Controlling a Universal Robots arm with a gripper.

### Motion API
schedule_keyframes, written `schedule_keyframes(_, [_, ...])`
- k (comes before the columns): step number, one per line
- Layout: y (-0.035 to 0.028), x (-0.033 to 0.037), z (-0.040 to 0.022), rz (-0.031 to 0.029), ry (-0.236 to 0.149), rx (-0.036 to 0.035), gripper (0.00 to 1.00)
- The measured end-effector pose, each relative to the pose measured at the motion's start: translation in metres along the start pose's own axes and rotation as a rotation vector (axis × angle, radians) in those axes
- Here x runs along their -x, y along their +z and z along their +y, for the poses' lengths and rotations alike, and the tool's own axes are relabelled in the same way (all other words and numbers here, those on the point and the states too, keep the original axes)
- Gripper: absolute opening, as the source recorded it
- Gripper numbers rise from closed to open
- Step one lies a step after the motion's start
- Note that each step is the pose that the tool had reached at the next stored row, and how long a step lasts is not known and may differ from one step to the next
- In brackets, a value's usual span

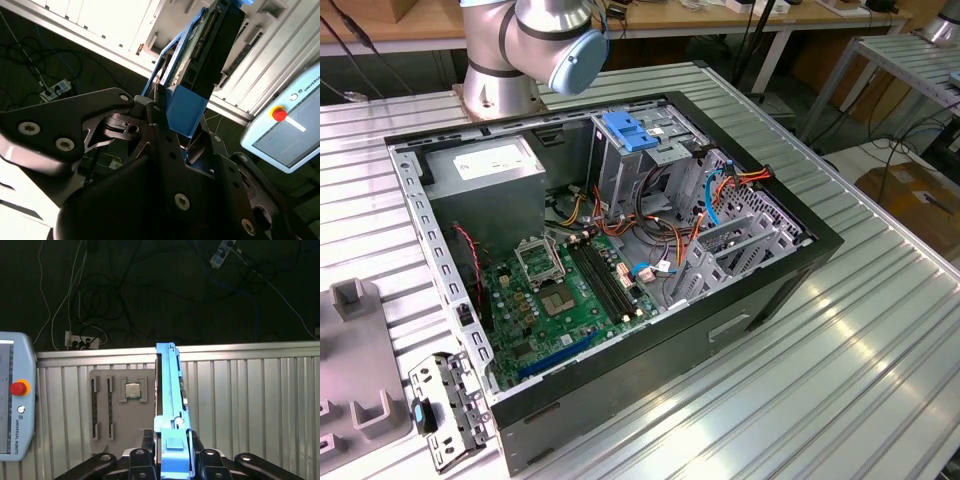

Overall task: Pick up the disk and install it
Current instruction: 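Pick up the disk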

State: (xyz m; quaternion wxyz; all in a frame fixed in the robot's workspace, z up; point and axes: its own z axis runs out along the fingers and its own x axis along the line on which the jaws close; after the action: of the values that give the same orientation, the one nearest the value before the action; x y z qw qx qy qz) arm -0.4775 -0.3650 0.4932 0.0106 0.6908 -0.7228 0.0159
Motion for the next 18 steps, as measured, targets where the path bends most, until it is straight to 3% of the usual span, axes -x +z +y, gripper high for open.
schedule_keyframes(9, [-0.0004,0.0000,-0.0026,0.0000,0.000,0.0001,0.37])
schedule_keyframes(15, [-0.0003,0.0008,-0.0194,0.0001,0.000,0.0004,0.37])
schedule_keyframes(18, [-0.0003,0.0015,-0.0339,0.0002,0.000,0.0021,0.37])
